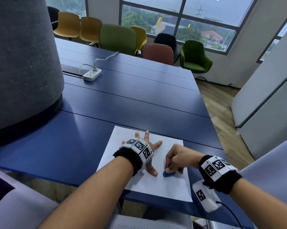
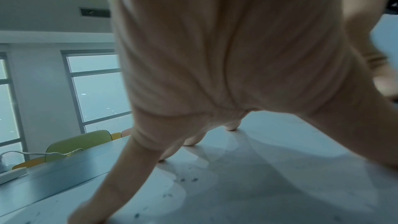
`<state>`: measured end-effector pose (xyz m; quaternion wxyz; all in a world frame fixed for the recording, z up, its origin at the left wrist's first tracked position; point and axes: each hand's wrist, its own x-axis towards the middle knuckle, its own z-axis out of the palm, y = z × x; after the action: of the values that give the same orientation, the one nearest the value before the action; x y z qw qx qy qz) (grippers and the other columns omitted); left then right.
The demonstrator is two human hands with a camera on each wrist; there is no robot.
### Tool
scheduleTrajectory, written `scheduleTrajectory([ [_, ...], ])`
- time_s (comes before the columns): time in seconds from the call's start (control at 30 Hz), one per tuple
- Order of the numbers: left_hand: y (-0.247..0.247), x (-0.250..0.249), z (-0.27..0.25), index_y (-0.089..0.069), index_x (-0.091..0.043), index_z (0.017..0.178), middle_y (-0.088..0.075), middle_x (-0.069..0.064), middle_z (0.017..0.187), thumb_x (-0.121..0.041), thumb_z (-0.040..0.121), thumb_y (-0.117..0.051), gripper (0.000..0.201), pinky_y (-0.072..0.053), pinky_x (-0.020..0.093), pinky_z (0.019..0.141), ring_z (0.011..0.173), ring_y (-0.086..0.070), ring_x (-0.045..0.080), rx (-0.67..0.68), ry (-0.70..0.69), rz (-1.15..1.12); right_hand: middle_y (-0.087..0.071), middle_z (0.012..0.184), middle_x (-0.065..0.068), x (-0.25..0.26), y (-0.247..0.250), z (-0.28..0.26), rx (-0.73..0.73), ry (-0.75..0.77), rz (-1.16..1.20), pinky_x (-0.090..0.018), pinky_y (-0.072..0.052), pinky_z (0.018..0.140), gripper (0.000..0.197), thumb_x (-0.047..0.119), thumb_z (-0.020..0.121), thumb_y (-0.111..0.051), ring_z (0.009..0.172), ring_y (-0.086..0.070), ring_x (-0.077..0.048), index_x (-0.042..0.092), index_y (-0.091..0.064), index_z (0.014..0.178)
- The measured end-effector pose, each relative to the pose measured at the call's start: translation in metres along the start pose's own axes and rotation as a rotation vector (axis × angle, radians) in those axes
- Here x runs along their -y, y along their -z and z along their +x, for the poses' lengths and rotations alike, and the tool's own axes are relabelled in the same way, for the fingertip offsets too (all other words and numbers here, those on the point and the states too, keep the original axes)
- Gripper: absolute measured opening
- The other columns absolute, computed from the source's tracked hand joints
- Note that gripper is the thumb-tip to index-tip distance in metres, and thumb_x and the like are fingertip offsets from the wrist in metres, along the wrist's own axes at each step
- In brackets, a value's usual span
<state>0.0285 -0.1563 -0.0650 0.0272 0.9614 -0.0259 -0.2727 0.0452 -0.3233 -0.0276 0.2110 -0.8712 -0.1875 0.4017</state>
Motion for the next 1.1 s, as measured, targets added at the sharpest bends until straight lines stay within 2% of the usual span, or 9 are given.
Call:
scheduleTrajectory([
  [0.13,0.001,0.0,0.0,0.018,-0.055,0.144,0.032,0.006,0.158,-0.075,0.049,-0.079,0.138,-0.022,0.077,0.103,0.143,0.018,0.052,0.004,0.001,0.004,-0.071,0.07,-0.014,-0.002,0.02,0.027,-0.442,-0.032,0.111,-0.021,-0.048,0.046,0.003,0.004,0.073,-0.074,0.052,-0.058,-0.014,0.002,-0.075,0.07],
  [0.2,0.0,-0.001,0.0,0.017,-0.055,0.144,0.032,0.006,0.158,-0.075,0.049,-0.08,0.138,-0.021,0.076,0.104,0.143,0.019,0.051,0.004,0.005,-0.003,-0.071,0.069,-0.012,-0.002,0.024,0.032,-0.524,-0.068,0.164,-0.021,-0.048,0.046,0.004,0.004,0.073,-0.073,0.052,-0.058,-0.014,0.001,-0.074,0.072],
  [0.37,0.0,0.0,0.002,0.018,-0.056,0.144,0.033,0.006,0.157,-0.075,0.049,-0.08,0.138,-0.023,0.077,0.103,0.142,0.019,0.052,0.006,0.005,0.001,-0.064,0.063,-0.006,0.001,0.014,0.025,-0.228,-0.075,0.118,-0.022,-0.048,0.048,0.002,0.006,0.074,-0.075,0.05,-0.051,-0.014,0.004,-0.073,0.073],
  [0.47,-0.002,0.0,0.003,0.018,-0.056,0.143,0.032,0.006,0.158,-0.075,0.048,-0.08,0.138,-0.023,0.077,0.103,0.142,0.018,0.052,0.0,0.003,0.001,-0.067,0.063,-0.004,-0.005,0.021,0.033,-0.405,-0.066,0.139,-0.02,-0.047,0.047,0.007,0.008,0.074,-0.077,0.054,-0.056,-0.012,0.009,-0.074,0.068],
  [0.57,-0.003,0.001,0.004,0.018,-0.057,0.143,0.032,0.005,0.158,-0.076,0.047,-0.079,0.138,-0.022,0.078,0.102,0.142,0.019,0.051,-0.007,0.007,-0.006,-0.067,0.064,-0.005,-0.007,0.019,0.034,-0.546,-0.047,0.164,-0.018,-0.046,0.044,0.009,0.011,0.075,-0.079,0.05,-0.057,-0.009,0.006,-0.072,0.072],
  [0.73,-0.002,0.0,0.002,0.018,-0.055,0.144,0.033,0.006,0.157,-0.075,0.05,-0.079,0.137,-0.021,0.078,0.103,0.142,0.02,0.052,-0.004,-0.003,-0.009,-0.068,0.062,-0.005,-0.009,-0.006,0.016,-0.335,0.116,0.04,-0.029,-0.052,0.054,0.013,0.014,0.077,-0.077,0.048,-0.058,-0.013,0.005,-0.07,0.082],
  [0.83,-0.002,0.0,0.002,0.018,-0.056,0.144,0.032,0.005,0.158,-0.075,0.049,-0.08,0.137,-0.022,0.078,0.102,0.142,0.02,0.052,-0.006,0.0,-0.009,-0.069,0.067,-0.003,-0.009,-0.001,0.023,-0.463,0.141,-0.101,-0.021,-0.049,0.053,0.015,0.019,0.076,-0.078,0.053,-0.058,-0.008,0.006,-0.072,0.075],
  [0.93,-0.003,0.0,0.003,0.017,-0.056,0.144,0.032,0.004,0.158,-0.073,0.049,-0.081,0.137,-0.022,0.078,0.102,0.142,0.021,0.051,-0.009,0.001,-0.021,-0.069,0.07,-0.001,-0.012,0.006,0.03,-0.571,0.135,-0.122,-0.015,-0.044,0.052,0.014,0.021,0.078,-0.076,0.059,-0.059,-0.008,0.009,-0.071,0.074],
  [1.1,-0.005,0.001,0.003,0.018,-0.055,0.144,0.034,0.006,0.157,-0.076,0.049,-0.079,0.137,-0.021,0.079,0.101,0.141,0.02,0.052,-0.021,-0.004,-0.008,-0.06,0.065,0.007,-0.005,-0.008,0.014,-0.321,0.248,-0.259,-0.013,-0.042,0.053,0.011,0.02,0.079,-0.074,0.055,-0.051,-0.003,0.014,-0.066,0.072],
])
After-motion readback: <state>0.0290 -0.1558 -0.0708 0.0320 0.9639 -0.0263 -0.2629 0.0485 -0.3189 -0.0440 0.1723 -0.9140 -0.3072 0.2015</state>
